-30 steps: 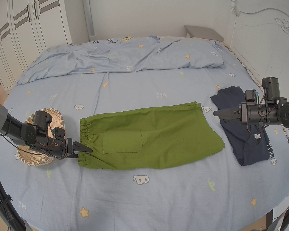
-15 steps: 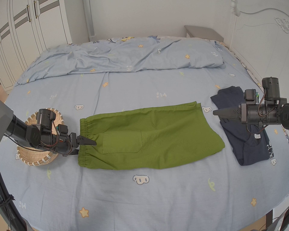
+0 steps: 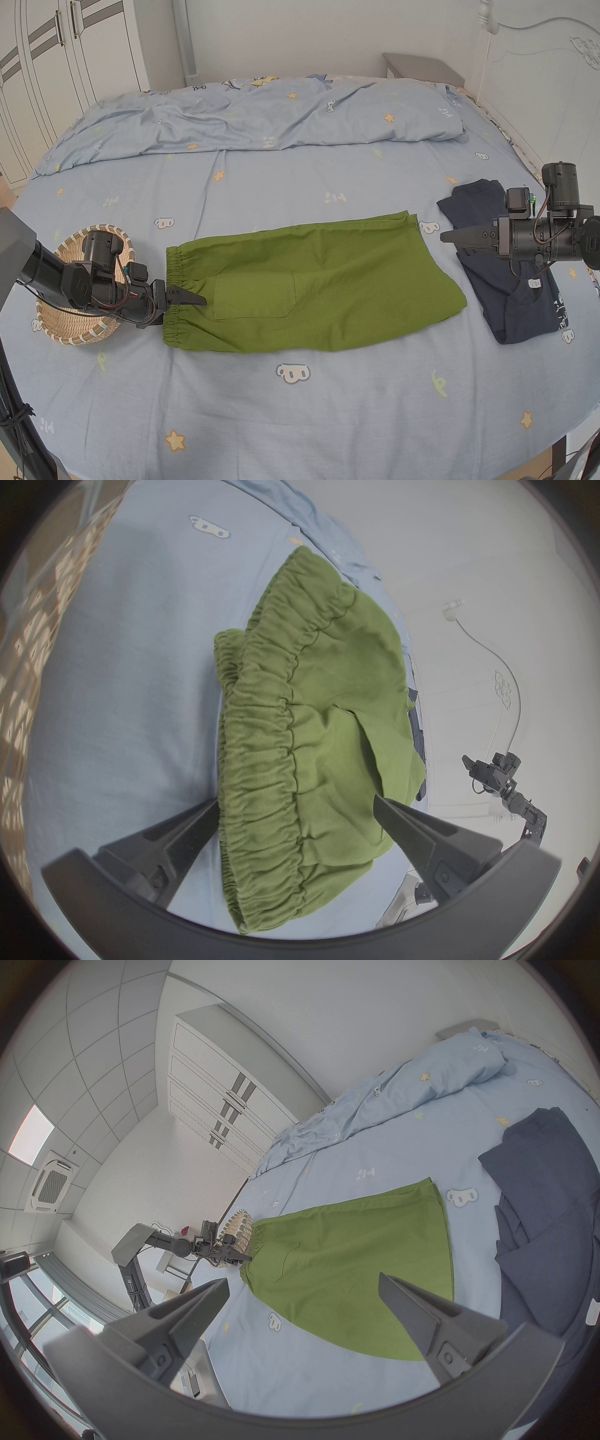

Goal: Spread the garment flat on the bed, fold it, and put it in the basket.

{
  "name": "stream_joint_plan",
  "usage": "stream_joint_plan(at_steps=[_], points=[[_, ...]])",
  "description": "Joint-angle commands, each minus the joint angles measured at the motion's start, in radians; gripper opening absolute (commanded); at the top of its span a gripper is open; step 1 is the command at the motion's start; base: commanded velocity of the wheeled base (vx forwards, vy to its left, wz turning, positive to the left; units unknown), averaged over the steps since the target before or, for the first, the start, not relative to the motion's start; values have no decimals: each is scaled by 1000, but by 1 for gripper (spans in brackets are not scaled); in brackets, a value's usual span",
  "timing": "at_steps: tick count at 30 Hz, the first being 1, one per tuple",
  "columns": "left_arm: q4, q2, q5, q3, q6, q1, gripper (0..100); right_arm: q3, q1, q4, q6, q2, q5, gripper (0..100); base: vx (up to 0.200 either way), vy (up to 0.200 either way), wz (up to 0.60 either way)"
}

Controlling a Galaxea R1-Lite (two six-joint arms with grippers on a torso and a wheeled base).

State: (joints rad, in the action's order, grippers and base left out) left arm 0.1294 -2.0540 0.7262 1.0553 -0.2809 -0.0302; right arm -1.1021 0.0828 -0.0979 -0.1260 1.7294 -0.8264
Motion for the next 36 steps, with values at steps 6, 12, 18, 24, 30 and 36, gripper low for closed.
stream_joint_plan(at_steps=[6, 12, 18, 24, 30, 36], points=[[-2, -35, 1, 32, -55, -10, 100, 1, 2, 0, 0, 9, 0, 100, 0, 0, 0], [-2, -46, 48, 43, -80, -14, 0, 1, 0, -2, 0, 9, 0, 100, 0, 0, 0], [-2, -43, 65, 51, -80, -28, 0, 1, 2, -2, 0, 22, 0, 100, 0, 0, 0], [-4, -21, 64, 46, -80, -34, 0, -2, -6, -2, 0, 52, 3, 100, 0, 0, 0], [-14, 28, 64, 37, -80, -36, 0, -15, -43, 0, 2, 141, 21, 100, 0, 0, 0], [-14, 58, 64, 31, -81, -33, 0, -81, -97, 4, 2, 280, 23, 100, 0, 0, 0]])
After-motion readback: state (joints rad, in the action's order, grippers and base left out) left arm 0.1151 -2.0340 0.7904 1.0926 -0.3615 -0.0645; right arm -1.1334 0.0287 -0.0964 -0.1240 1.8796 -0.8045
